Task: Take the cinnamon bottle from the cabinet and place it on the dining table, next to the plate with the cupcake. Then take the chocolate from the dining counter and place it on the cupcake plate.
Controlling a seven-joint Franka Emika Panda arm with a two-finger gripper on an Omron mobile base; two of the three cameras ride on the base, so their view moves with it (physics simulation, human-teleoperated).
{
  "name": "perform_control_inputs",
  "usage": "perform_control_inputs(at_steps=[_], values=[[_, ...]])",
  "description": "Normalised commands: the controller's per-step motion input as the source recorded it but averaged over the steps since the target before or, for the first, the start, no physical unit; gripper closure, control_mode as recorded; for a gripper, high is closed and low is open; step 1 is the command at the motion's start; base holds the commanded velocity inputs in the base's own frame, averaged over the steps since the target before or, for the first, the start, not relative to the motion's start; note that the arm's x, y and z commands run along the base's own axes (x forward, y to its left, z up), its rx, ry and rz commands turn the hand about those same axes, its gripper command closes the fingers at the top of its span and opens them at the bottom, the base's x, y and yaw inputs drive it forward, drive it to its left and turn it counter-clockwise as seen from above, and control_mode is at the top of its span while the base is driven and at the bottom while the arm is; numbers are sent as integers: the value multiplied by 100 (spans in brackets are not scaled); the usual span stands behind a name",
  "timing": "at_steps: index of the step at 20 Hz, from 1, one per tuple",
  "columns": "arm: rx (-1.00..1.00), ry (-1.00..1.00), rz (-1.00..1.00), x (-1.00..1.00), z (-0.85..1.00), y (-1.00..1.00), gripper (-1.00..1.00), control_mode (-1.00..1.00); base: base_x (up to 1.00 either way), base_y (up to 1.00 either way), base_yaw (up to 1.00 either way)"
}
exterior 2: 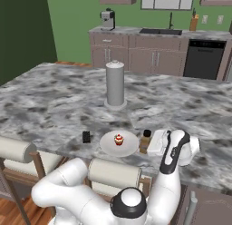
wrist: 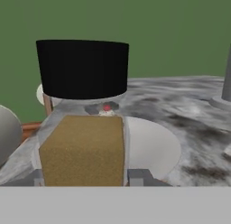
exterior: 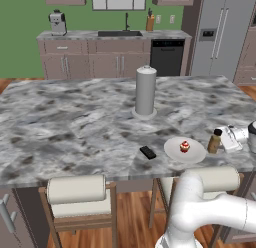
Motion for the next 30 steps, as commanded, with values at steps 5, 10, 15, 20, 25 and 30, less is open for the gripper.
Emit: perform_control_inputs(at_steps=[5,10,15,20,25,30], values=[[0,0,0,0,-34,0,100,-100,0,0,0],[-2,0,0,0,-39,0,100,-100,0,0,0],[-4,0,-2,5,-38,0,-100,-100,0,0,0],[-7,0,-4,1,-29,0,-100,-100,0,0,0],[-2,0,-5,0,-26,-2,-100,-100,0,0,0],[0,0,-2,0,-21,-9,-100,-100,0,0,0]])
